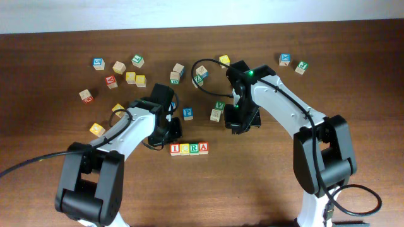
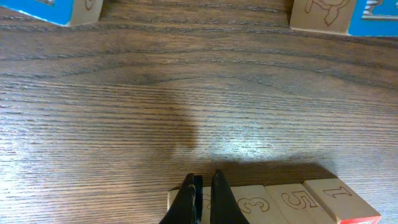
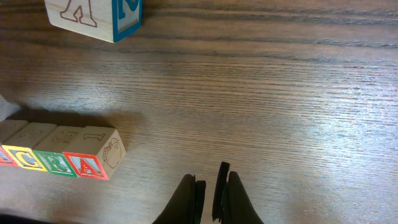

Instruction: Spell out ICRA

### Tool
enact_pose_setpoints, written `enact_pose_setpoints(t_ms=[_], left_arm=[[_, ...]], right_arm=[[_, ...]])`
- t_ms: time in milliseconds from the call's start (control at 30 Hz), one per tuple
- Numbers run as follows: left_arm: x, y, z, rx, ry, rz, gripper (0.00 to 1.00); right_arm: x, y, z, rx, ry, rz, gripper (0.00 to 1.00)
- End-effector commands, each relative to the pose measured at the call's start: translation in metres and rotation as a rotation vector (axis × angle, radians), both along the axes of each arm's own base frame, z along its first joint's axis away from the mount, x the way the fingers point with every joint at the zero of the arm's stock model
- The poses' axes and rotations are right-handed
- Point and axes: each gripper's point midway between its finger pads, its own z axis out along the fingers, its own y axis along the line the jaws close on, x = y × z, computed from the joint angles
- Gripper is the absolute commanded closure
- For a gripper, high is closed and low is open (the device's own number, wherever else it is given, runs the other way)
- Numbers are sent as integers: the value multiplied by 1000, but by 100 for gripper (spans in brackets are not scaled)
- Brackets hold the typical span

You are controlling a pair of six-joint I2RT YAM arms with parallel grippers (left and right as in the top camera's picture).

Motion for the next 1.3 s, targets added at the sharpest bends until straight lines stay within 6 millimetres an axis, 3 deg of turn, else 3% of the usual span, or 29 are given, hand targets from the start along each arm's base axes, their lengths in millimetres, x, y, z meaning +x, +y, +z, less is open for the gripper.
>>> enact_pose_setpoints(t_ms=[0,667,733,833,933,967,1100,1267], left_arm=[[0,-4,0,-13,10,3,100],[5,-5,3,-32,-4,1,100],[13,5,9,-14,-15,9,100],[25,45,22,35,2,111,100],[6,68,21,56,98,168,100],[-9,66,21,59,156,137,100],[-30,47,12,64,201,77,100],[-31,41,3,53,184,61,100]], right_arm=[[5,0,7,-2,-29,2,96],[4,1,7,2,-27,3,95],[4,1,7,2,-26,3,95],[2,4,7,14,-17,3,95],[-5,16,6,26,-8,34,95],[-8,25,4,28,-15,49,95],[-21,56,-12,28,-32,31,95],[-29,62,-31,37,-40,34,95]])
